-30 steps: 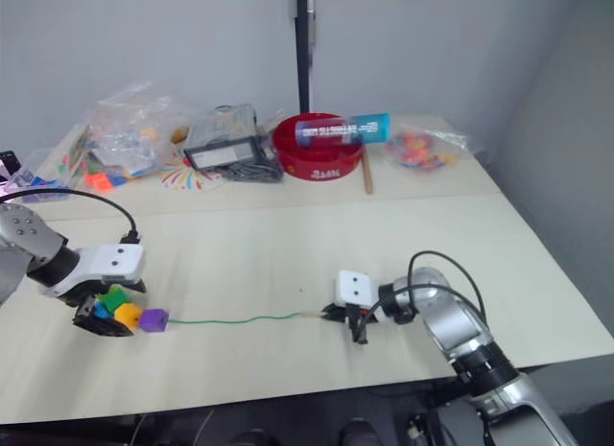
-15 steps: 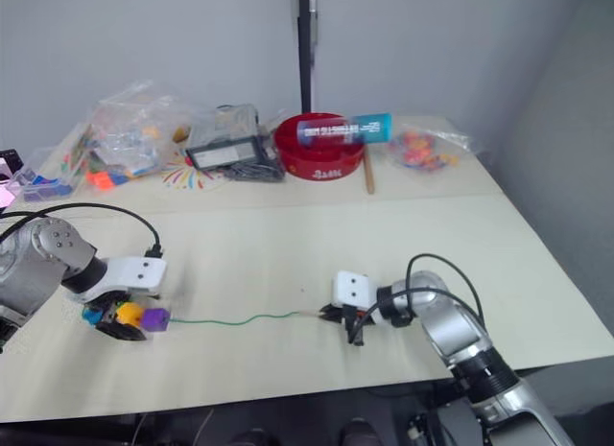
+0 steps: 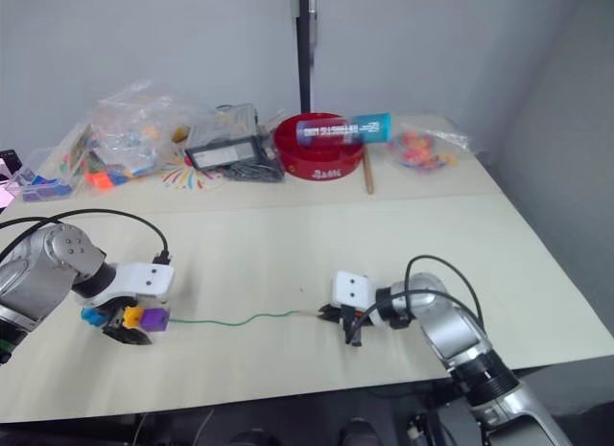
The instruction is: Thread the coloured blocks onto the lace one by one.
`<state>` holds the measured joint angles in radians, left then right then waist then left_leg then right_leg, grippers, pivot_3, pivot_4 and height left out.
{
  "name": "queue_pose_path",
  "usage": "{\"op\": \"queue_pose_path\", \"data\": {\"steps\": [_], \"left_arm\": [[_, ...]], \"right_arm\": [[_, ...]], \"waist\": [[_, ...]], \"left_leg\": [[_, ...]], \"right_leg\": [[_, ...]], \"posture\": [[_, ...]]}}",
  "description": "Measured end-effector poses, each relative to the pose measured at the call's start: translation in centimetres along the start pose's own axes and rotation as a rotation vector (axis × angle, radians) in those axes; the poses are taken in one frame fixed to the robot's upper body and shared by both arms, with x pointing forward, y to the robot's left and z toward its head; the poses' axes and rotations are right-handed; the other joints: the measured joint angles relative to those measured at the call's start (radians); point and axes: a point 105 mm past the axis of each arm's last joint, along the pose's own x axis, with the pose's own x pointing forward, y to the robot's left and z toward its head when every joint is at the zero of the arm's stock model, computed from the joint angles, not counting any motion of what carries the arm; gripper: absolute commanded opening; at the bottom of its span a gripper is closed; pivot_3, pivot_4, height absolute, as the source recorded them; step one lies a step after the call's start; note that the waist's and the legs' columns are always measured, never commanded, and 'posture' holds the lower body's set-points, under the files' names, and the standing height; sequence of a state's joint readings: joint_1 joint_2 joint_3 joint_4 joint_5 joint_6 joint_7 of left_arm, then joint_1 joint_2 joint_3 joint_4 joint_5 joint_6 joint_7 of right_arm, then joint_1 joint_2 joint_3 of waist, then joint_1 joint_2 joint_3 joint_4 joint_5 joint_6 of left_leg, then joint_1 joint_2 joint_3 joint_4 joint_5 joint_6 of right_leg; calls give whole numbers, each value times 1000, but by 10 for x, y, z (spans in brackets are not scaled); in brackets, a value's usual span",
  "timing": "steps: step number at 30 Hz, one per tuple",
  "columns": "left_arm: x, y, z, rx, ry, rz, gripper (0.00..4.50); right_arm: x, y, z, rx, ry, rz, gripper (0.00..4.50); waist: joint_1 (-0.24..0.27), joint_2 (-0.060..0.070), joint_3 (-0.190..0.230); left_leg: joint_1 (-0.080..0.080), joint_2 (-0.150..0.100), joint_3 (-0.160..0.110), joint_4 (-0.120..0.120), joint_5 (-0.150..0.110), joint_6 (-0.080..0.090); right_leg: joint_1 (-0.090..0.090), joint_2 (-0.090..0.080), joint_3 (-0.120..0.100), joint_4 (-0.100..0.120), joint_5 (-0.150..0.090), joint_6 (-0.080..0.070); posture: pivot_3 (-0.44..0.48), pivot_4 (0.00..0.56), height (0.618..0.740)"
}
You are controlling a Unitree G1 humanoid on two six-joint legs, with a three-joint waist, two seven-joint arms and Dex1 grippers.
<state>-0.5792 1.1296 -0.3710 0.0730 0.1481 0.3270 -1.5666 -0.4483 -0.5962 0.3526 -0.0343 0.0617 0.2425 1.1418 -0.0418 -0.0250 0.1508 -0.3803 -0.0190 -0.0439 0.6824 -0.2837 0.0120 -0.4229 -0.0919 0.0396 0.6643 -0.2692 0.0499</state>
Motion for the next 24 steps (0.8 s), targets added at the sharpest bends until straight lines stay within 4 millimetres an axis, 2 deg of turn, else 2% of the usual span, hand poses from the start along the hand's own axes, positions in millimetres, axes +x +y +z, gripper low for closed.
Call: {"op": "queue_pose_path", "data": {"steps": [2,6,16,24], "left_arm": [[1,-1,1,4,-2,1,2331],[2,-3,2,15,-5,-4,1192],[2,-3,0,61,-1,-3,1193],[1,2,-6,83,15,12,1193]], "right_arm": [[0,0,0,0,0,0,0],[0,0,0,2,1,-1,0],[-2,0,-2,-1,9,6,0],[-26,-7,-16,-17,75,-2,0]], "waist": [[0,0,0],[0,0,0],[0,0,0],[3,0,0]], "left_leg": [[0,0,0,0,0,0],[0,0,0,0,0,0],[0,0,0,0,0,0],[0,-1,0,1,0,0]], "right_leg": [[0,0,0,0,0,0],[0,0,0,0,0,0],[0,0,0,0,0,0],[1,-1,0,0,0,0]], "posture": [[0,150,740],[0,150,740],[0,150,740],[0,150,740]]}}
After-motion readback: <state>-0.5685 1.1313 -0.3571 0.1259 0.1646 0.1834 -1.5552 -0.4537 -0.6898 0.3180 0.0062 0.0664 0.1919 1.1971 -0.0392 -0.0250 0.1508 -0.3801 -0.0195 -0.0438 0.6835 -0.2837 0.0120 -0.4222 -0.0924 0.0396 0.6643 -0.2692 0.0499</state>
